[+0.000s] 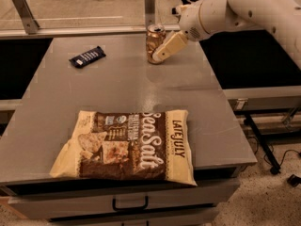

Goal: Move orange can near brown chip bag

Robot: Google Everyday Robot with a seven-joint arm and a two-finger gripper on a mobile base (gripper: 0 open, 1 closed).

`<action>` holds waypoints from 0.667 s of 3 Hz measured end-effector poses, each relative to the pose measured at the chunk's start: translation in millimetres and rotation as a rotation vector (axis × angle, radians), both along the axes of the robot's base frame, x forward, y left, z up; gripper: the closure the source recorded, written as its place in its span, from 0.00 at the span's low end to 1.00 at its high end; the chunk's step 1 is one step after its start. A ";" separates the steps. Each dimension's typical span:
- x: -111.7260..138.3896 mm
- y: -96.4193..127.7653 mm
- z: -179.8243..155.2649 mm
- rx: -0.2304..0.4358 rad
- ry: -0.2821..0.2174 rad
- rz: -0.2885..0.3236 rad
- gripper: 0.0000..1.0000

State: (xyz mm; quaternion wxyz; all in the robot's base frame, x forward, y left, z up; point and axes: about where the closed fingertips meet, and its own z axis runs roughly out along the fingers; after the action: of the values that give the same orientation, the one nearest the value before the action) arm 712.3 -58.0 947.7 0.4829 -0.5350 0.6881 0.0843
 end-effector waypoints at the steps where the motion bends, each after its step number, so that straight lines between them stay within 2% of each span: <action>1: 46.6 5.7 -21.2 0.100 0.000 -0.019 0.00; 2: 74.2 9.6 -39.7 0.180 0.039 -0.031 0.00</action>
Offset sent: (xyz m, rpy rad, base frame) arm 0.1083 0.0078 -0.0583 0.2791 0.0835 -0.0540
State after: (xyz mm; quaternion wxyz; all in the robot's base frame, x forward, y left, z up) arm 786.5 -48.4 908.0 0.5168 -0.4768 0.6953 0.1489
